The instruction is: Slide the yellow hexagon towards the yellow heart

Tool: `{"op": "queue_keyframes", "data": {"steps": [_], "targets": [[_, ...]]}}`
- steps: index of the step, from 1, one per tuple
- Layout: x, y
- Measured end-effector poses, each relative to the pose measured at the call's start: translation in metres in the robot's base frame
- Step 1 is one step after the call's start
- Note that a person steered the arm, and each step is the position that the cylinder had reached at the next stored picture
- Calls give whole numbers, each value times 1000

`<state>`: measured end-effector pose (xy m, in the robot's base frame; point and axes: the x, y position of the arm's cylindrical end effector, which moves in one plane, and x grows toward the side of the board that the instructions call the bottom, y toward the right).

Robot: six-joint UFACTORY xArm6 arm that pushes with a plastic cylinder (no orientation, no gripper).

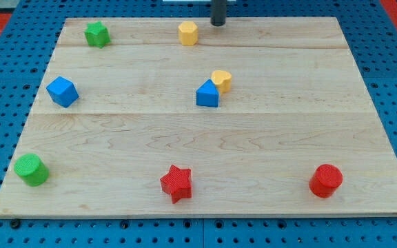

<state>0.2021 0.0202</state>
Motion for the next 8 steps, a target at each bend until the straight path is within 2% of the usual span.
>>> {"op": "queue_keyframes", "data": {"steps": [1,2,3,5,6,7,8], "targets": [[50,-3],[61,-3],[60,7],[-1,20],[-8,-27],[4,-66],[5,-75]]}}
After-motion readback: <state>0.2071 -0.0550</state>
